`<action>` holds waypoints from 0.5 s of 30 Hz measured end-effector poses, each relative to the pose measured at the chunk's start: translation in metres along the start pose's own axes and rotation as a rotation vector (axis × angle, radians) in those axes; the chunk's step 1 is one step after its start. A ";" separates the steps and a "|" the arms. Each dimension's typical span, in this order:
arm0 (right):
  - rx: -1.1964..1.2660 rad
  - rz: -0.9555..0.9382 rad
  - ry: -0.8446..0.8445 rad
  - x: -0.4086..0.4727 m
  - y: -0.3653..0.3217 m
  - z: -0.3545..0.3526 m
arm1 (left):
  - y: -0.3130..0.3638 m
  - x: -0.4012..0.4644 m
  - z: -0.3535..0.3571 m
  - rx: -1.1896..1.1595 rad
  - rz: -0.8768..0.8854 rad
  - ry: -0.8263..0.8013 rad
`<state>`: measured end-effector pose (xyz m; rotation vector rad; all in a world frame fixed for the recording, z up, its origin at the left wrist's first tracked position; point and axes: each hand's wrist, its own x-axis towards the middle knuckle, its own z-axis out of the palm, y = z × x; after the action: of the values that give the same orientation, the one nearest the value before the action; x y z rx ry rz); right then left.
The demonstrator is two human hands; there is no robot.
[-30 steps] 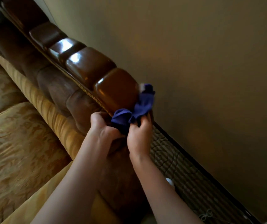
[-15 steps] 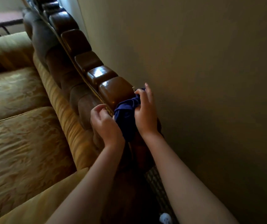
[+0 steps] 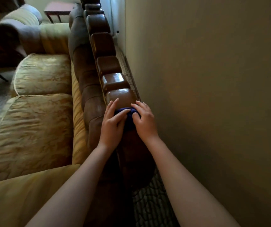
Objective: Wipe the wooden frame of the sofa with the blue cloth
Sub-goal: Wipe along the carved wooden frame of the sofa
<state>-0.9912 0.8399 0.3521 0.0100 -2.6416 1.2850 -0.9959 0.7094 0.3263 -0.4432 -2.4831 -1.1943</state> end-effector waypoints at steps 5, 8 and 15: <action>0.016 0.060 -0.008 0.041 0.003 0.005 | -0.012 0.049 0.000 0.090 -0.003 -0.029; 0.012 0.091 -0.063 0.073 -0.003 0.006 | -0.017 0.076 0.000 0.034 -0.091 -0.026; -0.037 0.170 -0.125 0.119 -0.014 0.015 | -0.034 0.123 -0.001 -0.019 -0.273 -0.115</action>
<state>-1.1094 0.8289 0.3760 -0.1478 -2.8251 1.3271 -1.1197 0.7034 0.3575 -0.1856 -2.6994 -1.3285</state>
